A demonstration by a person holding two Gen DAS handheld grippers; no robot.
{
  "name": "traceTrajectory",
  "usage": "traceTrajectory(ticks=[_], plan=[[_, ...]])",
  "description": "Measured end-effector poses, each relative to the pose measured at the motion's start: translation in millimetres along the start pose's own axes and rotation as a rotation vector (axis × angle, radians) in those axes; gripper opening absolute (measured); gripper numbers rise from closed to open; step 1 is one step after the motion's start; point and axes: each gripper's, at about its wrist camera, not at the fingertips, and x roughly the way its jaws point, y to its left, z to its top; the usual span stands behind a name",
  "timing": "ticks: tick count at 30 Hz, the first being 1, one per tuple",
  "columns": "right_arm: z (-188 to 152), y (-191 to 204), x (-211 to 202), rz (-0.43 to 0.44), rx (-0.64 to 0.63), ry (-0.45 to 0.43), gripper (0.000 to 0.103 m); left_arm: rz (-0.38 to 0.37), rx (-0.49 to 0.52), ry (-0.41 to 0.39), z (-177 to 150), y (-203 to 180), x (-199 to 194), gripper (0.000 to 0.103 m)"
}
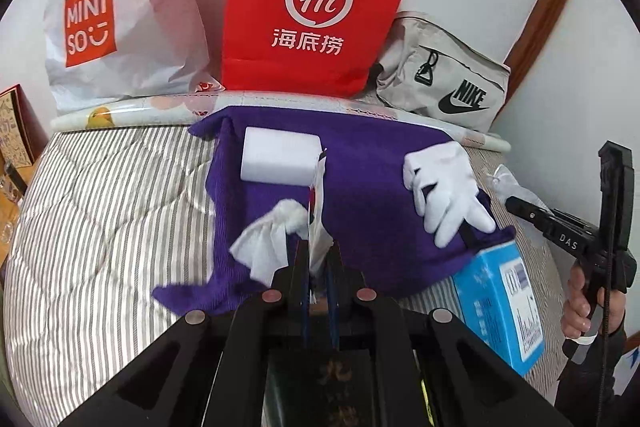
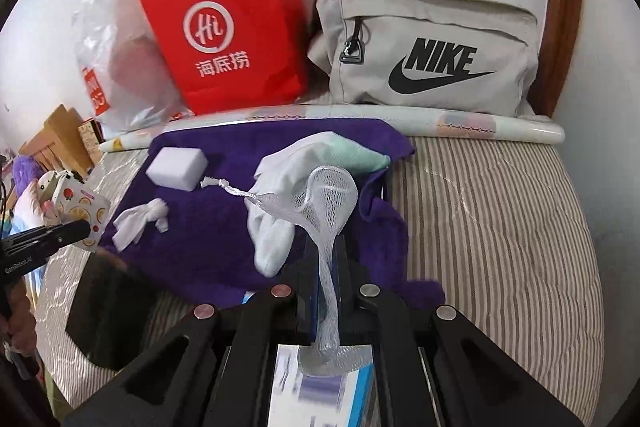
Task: Organize soft objects
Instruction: 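Carry the snack packet and mesh bag over the purple towel with both tools, then lower the packet and mesh bag onto the towel and open both tools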
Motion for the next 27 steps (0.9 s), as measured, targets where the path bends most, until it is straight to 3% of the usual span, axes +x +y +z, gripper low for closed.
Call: traceTrajectory(ticks=[11,17,27], plan=[[22.1,-0.5,62.1,0.016,-0.013,0.114,0.006,-0.012,-0.017,0.066,20.3,11.5,45.7,0.008],[26.2,2.4,80.2,0.019,-0.043,0.158,0.006,-0.075,-0.013,0.106,25.9,5.9,63.2,0.008],[32.3,4.9,90.5,0.027,-0.068,0.208,0.009,-0.058,0.039,0.192,29.9,-11.1,92.3,0.008]])
